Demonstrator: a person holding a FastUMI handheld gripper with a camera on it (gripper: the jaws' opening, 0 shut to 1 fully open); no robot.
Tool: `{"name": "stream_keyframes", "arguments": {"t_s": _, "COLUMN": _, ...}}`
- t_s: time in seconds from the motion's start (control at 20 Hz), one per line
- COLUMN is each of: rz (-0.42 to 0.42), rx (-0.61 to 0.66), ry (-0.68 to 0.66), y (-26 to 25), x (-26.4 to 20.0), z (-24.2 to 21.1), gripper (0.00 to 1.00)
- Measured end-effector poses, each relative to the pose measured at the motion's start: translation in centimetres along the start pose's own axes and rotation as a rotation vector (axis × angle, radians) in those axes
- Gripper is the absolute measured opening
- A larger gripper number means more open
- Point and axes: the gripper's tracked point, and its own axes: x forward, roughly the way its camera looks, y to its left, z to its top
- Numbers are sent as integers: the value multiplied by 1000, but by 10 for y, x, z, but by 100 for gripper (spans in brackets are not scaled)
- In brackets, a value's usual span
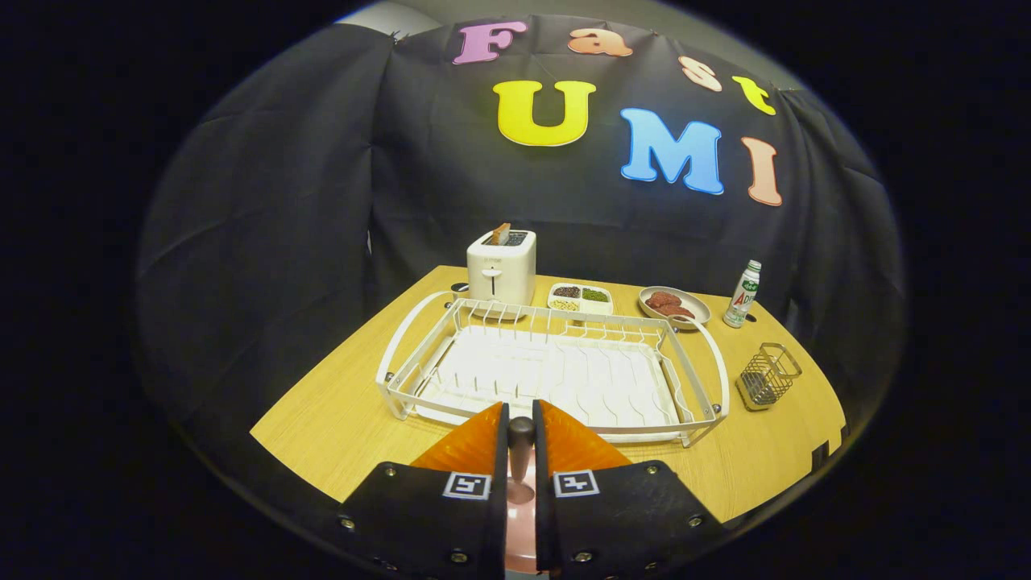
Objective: Take the plate from the dish rack, then take the spoon from the basket and place it into the plate.
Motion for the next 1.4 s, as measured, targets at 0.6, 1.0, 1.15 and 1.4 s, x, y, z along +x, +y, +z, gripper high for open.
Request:
{"name": "stream_keyframes", "arguments": {"t_s": 0.6, "rz": -75, "rx": 59, "ry": -91, "y": -36, "x": -15, "z": 53, "gripper": 15}}
{"name": "stream_keyframes", "arguments": {"t_s": 1.0, "rz": -162, "rx": 101, "ry": -100, "y": -87, "x": -8, "z": 66, "gripper": 15}}
{"name": "stream_keyframes", "arguments": {"t_s": 1.15, "rz": -205, "rx": 108, "ry": -130, "y": -120, "x": -5, "z": 81, "gripper": 14}}
{"name": "stream_keyframes", "arguments": {"t_s": 1.4, "rz": -248, "rx": 82, "ry": -249, "y": -188, "x": -11, "z": 137, "gripper": 14}}
